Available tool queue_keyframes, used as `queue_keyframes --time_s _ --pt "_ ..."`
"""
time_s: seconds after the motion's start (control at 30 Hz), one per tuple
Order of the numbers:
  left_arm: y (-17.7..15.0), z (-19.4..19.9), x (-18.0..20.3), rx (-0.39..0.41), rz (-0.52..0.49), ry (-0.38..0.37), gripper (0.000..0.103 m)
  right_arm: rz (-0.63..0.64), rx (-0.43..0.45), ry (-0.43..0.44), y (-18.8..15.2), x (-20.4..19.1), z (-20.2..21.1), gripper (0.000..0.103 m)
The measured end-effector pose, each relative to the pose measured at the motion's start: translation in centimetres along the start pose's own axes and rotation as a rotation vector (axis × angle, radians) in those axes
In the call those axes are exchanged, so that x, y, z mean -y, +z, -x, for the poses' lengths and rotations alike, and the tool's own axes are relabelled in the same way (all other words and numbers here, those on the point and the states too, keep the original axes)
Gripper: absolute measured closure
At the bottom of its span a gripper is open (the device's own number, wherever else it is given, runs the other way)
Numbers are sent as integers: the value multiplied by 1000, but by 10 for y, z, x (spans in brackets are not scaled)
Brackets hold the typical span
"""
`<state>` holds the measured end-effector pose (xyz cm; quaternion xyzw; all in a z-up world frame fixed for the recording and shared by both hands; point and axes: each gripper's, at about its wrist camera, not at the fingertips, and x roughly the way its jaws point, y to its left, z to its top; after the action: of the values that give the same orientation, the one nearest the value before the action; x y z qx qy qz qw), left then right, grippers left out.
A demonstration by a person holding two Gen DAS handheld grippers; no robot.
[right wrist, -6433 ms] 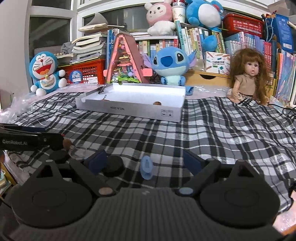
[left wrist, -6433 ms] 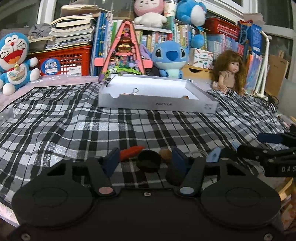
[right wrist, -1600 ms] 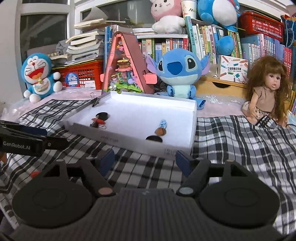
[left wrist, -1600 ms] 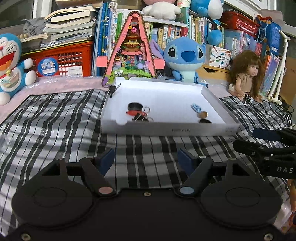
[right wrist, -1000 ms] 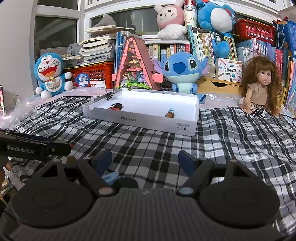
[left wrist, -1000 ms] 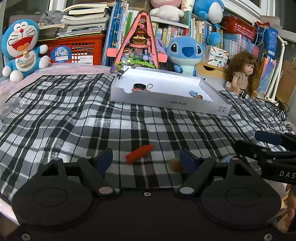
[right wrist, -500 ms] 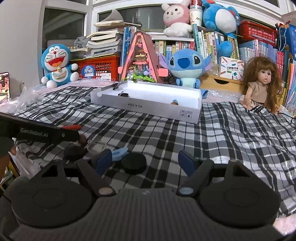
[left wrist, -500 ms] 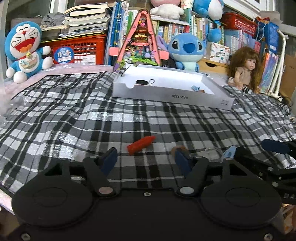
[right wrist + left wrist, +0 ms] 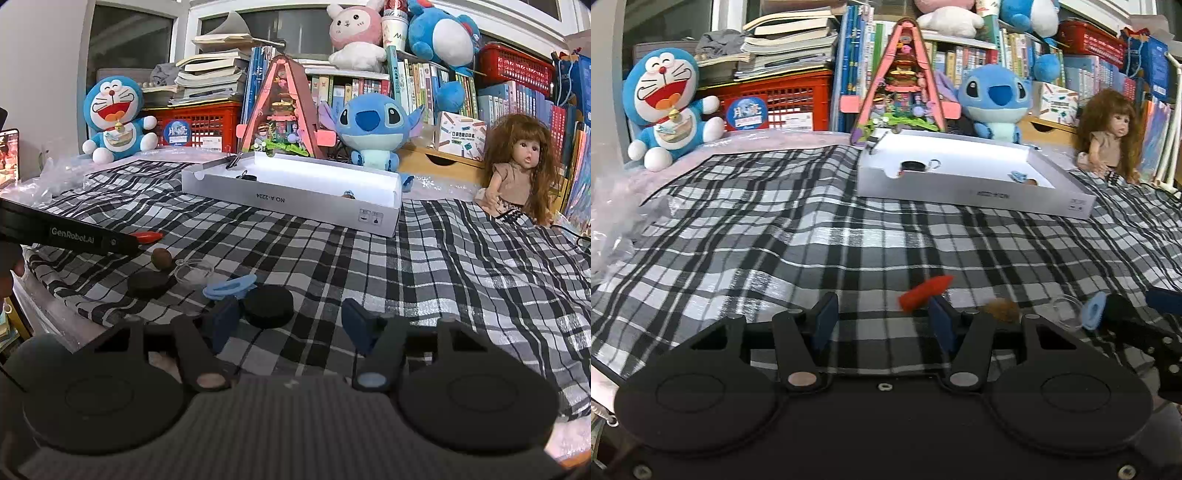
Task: Organize rigid objects
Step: 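Withdraw both grippers from the tray toward the objects on the cloth, then grasp the red stick with the left gripper while the right grasps a black lid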
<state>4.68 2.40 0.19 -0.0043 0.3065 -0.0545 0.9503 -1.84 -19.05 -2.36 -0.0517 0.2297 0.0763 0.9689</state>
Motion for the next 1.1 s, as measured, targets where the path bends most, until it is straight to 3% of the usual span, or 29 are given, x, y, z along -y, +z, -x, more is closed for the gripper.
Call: queue_keyframes --time_s 0.23,0.47,0.63,0.83,0.9,0.93,1.03,1.1 --pt "9 -8 -11 -12 30 51 51 -23 -3 -2 0 3 -1 33" --pt "4 0 -1 19 8 -24 39 -26 -4 1 -1 2 -2 34" --pt "1 -1 15 31 -41 -43 38 -20 6 -29 0 0 -4 34" --pt "-1 -9 21 34 -31 -47 39 -37 1 -17 -1 0 -6 36" --pt "-1 -10 22 40 -37 -55 48 -41 1 -13 -2 -1 -6 39" --pt "-2 -10 23 42 -41 -60 61 -42 1 -10 -2 -1 -6 41" --pt "-2 -7 23 50 -37 -76 62 -57 -4 4 -1 -2 -6 69" --pt "-1 -4 24 53 -40 -91 62 -68 -6 27 0 -1 -5 69"
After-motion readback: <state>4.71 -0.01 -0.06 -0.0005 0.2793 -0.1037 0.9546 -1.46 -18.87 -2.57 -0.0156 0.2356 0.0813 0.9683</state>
